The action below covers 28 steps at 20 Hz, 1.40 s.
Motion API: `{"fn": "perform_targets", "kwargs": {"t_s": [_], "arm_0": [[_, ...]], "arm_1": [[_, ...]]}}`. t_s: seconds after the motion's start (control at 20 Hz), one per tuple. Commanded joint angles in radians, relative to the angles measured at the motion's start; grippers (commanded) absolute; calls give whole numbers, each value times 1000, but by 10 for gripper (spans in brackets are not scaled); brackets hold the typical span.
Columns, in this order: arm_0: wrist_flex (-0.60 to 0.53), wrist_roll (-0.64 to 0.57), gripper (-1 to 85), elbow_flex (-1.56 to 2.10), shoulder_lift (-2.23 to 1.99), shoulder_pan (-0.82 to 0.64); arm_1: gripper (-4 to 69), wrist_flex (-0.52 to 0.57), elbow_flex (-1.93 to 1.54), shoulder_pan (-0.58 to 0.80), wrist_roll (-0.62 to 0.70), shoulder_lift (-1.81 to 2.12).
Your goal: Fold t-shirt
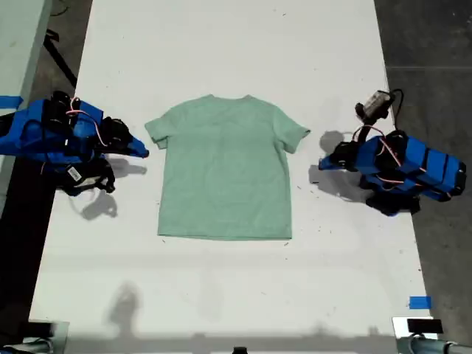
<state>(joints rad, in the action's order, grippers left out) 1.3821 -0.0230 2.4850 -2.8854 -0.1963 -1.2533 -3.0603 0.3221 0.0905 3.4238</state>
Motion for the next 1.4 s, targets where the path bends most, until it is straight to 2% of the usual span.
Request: {"fn": "perform_targets", "kwargs": {"t_s": [0.0, 0.15, 0.35, 0.55, 0.75, 0.85, 0.95, 1.05, 1.35], "arm_0": [[20, -74, 0, -173, 150, -83], [44, -155, 0, -295, 295, -172], [55, -241, 0, -342, 377, -299], [57, -272, 0, -356, 420, -348], [57, -285, 0, -360, 446, -368], [57, -288, 0, -359, 457, -373], [52, -291, 0, -359, 460, -376], [51, -295, 0, -359, 465, -380], [57, -308, 0, -359, 479, -390]], "arm_1": [[-11, 11, 146, 3, -14, 8], [-11, 8, 316, 43, 52, -57], [-11, 14, 707, 104, 178, -603], [-11, -163, 1154, 247, 327, -1057], [-11, -261, 1384, 348, 370, -1235], [98, -333, 1450, 368, 416, -1304], [216, -334, 1447, 382, 430, -1353], [275, -328, 1436, 388, 433, -1417], [297, -133, 1232, 380, 360, -1477]]}}
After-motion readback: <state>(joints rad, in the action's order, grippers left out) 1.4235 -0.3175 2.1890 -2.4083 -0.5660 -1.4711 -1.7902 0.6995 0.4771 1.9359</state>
